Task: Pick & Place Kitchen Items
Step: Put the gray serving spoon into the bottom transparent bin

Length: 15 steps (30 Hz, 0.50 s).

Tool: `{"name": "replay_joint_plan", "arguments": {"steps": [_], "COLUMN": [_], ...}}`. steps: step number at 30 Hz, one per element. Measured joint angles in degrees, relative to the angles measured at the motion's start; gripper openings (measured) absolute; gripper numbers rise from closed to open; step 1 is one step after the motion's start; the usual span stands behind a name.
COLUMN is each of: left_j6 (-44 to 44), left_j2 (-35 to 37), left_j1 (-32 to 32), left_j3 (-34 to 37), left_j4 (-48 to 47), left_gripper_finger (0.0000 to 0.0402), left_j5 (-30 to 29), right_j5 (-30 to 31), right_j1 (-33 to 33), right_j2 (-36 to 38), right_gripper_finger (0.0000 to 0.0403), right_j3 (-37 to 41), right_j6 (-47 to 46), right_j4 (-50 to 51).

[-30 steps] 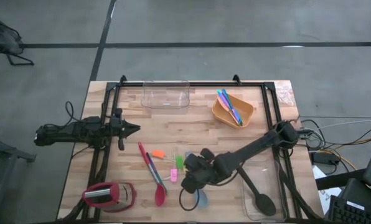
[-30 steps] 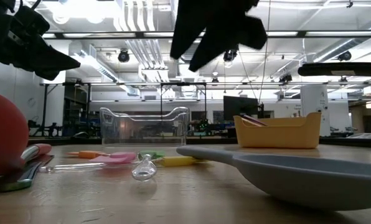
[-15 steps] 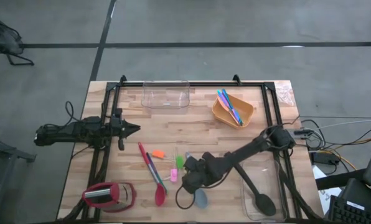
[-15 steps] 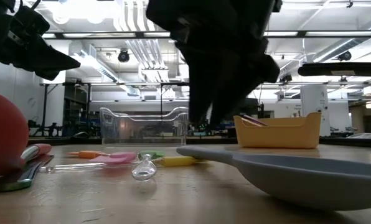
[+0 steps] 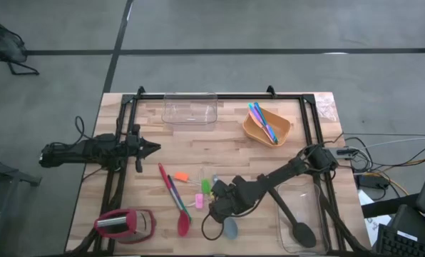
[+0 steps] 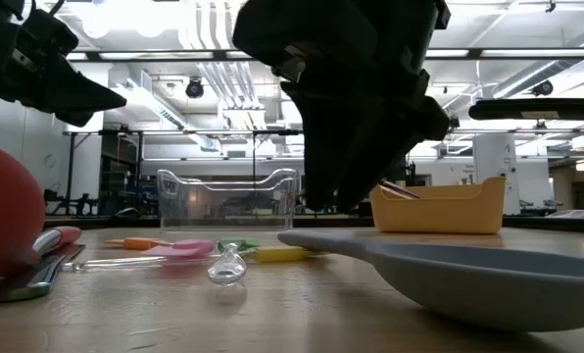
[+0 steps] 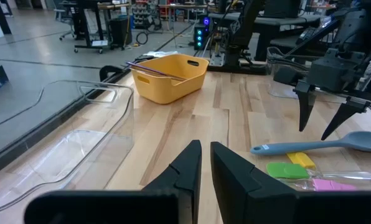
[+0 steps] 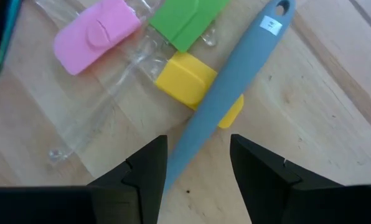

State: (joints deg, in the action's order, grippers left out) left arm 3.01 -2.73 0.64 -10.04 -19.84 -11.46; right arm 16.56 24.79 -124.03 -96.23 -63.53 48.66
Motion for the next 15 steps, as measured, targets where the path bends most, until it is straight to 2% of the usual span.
{"name": "replay_joint_plan", "arguments": {"steps": [8,15], "left_j6": [0.0,0.0], "left_j2": [0.0,0.0], "left_j1": [0.0,0.0], "left_j3": [0.0,0.0], "left_j4": [0.0,0.1], "left_gripper_finger": [0.0044,0.0044], "left_j5": [0.0,0.0], "right_j5": [0.1,-0.8], "right_j1": [1.7,1.9], "right_j2": [0.0,-3.4], "right_gripper_finger": [0.0174,0.0173], "right_j3": [0.0,0.1], "right_j6": [-1.0,-1.7], "right_j4": [-1.8,-2.4]}}
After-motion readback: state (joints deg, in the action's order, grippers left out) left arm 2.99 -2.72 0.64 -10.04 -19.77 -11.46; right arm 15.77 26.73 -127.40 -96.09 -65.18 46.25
